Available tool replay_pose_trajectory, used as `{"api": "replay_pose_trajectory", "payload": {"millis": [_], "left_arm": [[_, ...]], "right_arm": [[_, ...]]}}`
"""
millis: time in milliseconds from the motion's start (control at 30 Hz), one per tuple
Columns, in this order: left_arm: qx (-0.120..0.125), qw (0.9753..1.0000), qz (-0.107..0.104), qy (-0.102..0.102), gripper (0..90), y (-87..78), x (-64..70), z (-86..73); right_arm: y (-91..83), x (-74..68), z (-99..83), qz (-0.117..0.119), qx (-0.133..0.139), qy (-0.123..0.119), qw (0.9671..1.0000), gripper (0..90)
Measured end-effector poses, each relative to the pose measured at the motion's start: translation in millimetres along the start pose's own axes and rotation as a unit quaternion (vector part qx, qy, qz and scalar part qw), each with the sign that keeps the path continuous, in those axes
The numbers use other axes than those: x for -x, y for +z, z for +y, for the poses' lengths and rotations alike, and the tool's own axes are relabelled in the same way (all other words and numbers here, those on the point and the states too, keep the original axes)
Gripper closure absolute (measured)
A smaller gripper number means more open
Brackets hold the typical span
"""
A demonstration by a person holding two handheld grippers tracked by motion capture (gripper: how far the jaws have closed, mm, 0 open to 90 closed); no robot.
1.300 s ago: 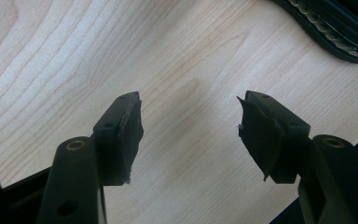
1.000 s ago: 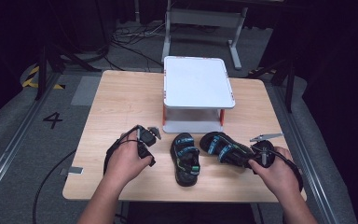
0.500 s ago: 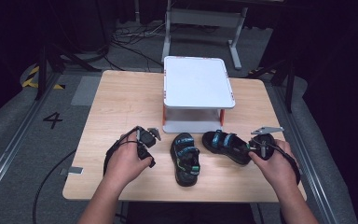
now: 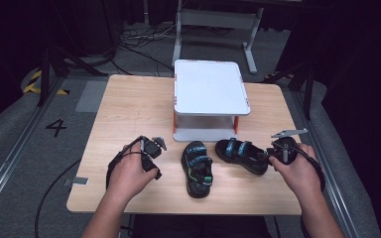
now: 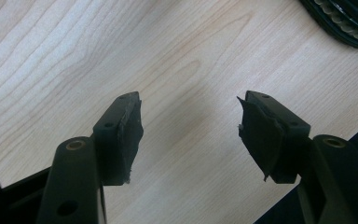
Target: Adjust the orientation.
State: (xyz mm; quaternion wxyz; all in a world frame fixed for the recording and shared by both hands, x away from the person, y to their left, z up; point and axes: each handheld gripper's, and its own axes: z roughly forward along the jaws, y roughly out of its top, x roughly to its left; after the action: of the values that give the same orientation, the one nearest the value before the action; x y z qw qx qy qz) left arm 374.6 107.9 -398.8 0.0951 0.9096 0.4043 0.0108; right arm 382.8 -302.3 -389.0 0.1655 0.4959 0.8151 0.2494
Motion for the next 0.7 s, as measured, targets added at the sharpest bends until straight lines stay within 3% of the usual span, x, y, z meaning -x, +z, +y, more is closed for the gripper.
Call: {"api": "replay_pose_trajectory", "payload": {"millis": [67,133,300,467,600,700], "left_arm": [[-0.001,1.0000,0.000,-0.001,38.6,0.3,-2.1,-2.0],[-0.002,1.0000,0.000,-0.005,38.6,1.0,-2.0,-2.6],[-0.003,1.0000,-0.003,0.000,38.7,2.9,-1.9,-1.6],[-0.001,1.0000,-0.002,-0.001,38.8,2.0,-2.4,-0.8],[-0.001,1.0000,-0.001,0.001,38.9,1.7,-1.9,1.1],[-0.001,1.0000,-0.002,0.004,39.0,2.4,-1.3,3.3]], "right_arm": [[0.3,-0.2,-0.3,0.009,-0.006,-0.001,0.9999,68.5],[-3.2,0.0,1.6,0.006,-0.010,-0.018,0.9998,81.2],[-6.5,-1.2,3.5,0.027,-0.016,-0.023,0.9992,85.9],[-19.2,-16.7,7.0,0.053,-0.003,-0.047,0.9975,86.0],[-25.3,-39.8,9.4,0.105,-0.002,-0.072,0.9918,85.8],[-24.2,-52.1,10.3,0.169,0.008,-0.081,0.9822,85.9]]}}
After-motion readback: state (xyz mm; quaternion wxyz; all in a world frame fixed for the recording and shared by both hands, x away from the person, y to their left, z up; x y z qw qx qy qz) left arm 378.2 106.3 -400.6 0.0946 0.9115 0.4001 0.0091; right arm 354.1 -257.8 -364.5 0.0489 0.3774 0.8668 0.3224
